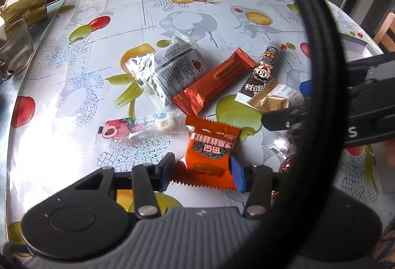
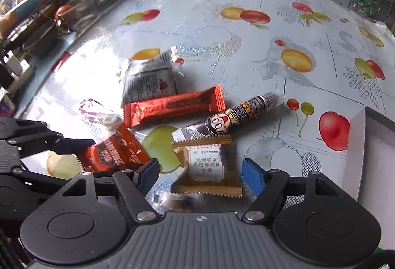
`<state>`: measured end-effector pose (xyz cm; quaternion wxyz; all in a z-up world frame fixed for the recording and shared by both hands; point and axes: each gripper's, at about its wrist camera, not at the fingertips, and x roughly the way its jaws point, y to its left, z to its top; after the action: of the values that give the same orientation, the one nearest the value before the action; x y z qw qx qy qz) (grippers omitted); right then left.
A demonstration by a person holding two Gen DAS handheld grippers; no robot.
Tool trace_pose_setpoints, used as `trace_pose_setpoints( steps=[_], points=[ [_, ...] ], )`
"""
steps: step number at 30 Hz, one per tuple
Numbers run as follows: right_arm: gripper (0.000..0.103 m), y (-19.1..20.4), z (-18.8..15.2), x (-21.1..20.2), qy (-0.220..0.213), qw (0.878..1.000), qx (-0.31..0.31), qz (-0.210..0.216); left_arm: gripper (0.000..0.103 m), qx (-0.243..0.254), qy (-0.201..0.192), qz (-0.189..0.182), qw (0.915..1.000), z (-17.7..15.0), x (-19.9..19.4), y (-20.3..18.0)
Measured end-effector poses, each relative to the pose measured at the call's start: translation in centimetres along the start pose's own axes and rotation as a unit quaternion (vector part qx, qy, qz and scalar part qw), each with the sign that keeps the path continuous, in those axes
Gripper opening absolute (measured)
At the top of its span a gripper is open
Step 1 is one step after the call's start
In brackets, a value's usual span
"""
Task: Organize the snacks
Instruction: 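Grasp the orange wafer packet with the left gripper while the right grasps the tan cake packet, then carry the orange wafer packet and tan cake packet over the white box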
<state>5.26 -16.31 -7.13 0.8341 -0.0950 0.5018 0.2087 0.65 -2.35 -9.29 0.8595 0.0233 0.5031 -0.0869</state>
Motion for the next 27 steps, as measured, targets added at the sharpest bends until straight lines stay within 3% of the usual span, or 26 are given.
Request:
trace_pose_setpoints(
  steps=[5, 9, 27],
  points=[
    [0.07, 0.0, -0.1, 0.5, 0.005, 1.0, 0.0, 0.0, 0.047, 0.012, -0.001, 0.001, 0.9999, 0.0, 0.1, -0.2],
    [0.06, -0.1, -0.1, 0.8, 0.013, 1.0, -0.001, 0.004, 0.047, 0.017, 0.0, 0.0, 0.9999, 0.2, 0.3, -0.4],
    [0.055, -0.7, -0.1, -0.2, 0.0, 1.0, 0.006, 0.012, 0.044, 0.018, -0.025, -0.006, 0.9995, 0.7, -0.6, -0.4]
  ],
)
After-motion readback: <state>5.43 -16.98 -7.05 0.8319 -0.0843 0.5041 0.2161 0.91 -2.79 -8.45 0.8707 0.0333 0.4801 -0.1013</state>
